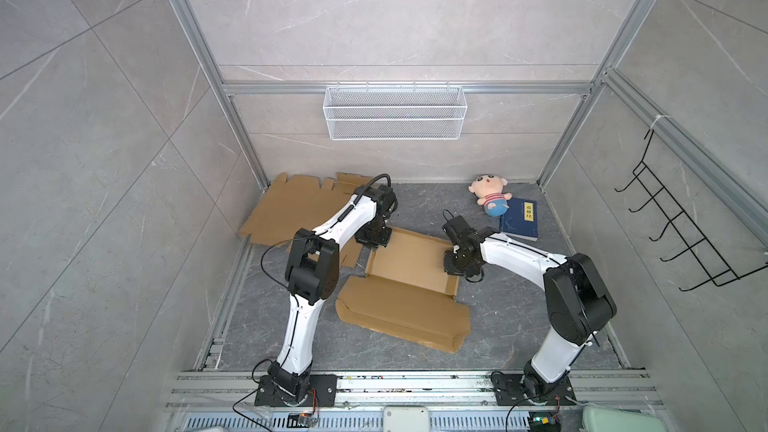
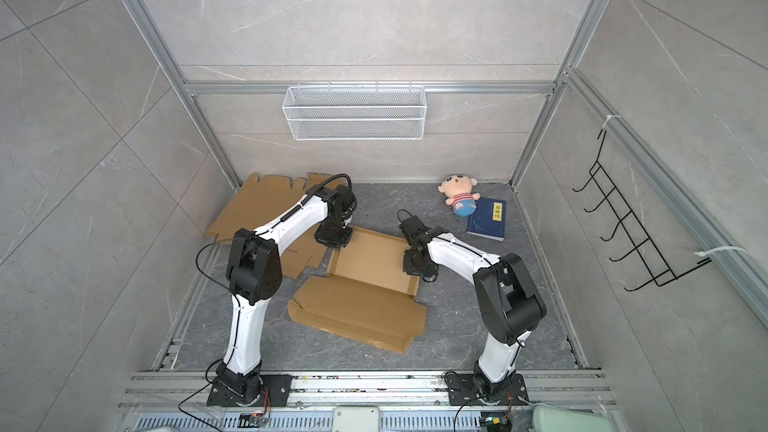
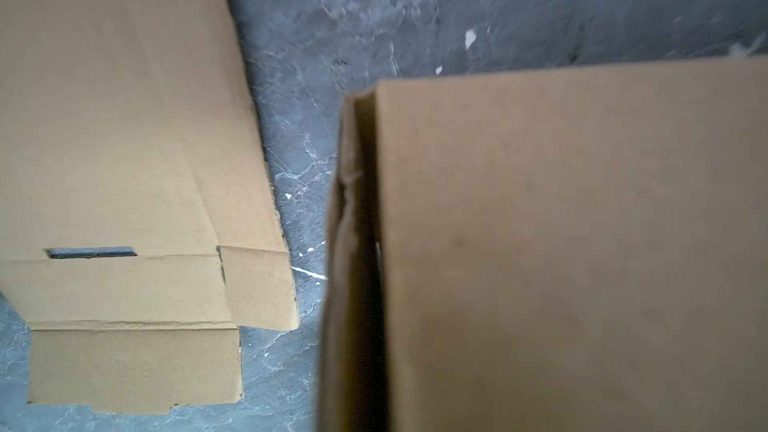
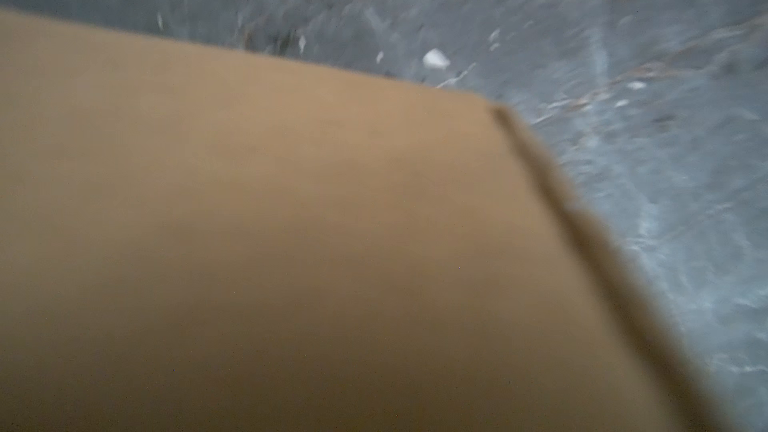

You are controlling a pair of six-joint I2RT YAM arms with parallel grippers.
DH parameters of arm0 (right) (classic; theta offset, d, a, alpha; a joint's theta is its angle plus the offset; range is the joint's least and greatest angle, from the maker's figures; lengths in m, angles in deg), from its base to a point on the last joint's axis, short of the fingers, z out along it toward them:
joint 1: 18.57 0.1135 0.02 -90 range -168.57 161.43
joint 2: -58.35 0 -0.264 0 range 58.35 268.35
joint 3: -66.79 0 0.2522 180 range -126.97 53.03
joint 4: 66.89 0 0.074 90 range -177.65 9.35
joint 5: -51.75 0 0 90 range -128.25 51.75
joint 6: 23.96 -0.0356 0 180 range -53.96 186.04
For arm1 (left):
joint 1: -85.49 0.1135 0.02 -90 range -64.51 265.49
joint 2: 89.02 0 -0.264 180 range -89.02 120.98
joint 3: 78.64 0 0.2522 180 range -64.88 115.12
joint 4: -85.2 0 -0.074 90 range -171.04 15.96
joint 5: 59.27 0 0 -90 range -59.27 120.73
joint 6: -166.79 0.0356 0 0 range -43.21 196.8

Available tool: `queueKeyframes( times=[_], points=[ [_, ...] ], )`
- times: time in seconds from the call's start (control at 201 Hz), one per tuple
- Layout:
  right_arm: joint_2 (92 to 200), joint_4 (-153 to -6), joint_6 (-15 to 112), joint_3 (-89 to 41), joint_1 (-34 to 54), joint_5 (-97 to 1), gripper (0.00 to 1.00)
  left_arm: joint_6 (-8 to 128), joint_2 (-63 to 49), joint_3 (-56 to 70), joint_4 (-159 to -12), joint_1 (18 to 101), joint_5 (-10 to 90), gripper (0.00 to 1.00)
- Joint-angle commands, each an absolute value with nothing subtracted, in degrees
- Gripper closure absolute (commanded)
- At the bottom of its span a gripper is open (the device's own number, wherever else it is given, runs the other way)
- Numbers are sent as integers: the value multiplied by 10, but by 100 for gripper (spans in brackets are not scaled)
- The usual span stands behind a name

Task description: Fold the paper box

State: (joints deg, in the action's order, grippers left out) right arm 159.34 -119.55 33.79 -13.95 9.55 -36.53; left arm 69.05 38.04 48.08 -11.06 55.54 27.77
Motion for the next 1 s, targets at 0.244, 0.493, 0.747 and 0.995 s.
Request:
queueKeyframes(
  times=[0.244,0.493,0.747,0.995],
  points=[
    [1528,-1258,443,-145,66,-462,33,747,436,580,9,547,259,91],
    [1494,-1304,494,-188,27,-500,27,747,440,599,20,543,252,91],
    [1473,-1251,405,-118,53,-481,28,734,456,596,22,539,261,90],
    [1478,-1216,287,-57,106,-320,38,730,450,588,22,539,266,90]
  ],
)
